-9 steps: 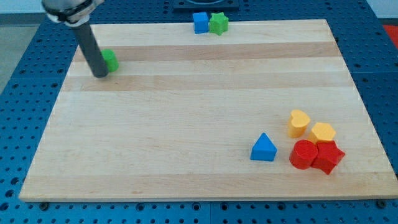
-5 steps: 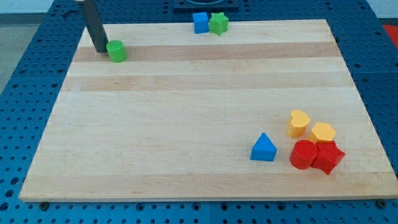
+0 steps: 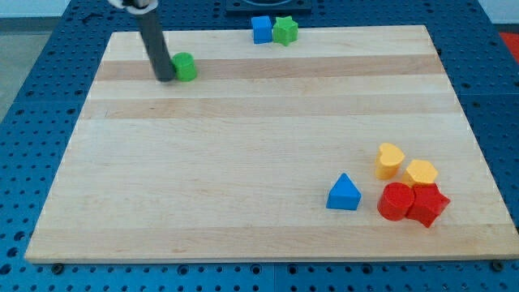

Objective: Slide the green circle to the green star

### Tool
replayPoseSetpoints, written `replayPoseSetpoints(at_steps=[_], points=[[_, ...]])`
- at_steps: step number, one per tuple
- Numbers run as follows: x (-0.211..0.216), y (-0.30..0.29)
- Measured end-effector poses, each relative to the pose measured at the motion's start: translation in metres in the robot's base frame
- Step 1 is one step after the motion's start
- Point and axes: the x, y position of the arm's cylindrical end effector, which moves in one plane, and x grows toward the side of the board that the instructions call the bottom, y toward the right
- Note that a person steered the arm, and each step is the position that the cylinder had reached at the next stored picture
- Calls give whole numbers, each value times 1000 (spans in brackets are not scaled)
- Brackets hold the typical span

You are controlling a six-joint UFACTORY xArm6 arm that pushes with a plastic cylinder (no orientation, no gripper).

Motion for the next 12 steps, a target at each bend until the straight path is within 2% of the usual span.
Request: replayPoseSetpoints(at_steps=[1,4,8,10,12], points=[[-24,6],[4,48],[-8,125],[-18,44],[-49,139]])
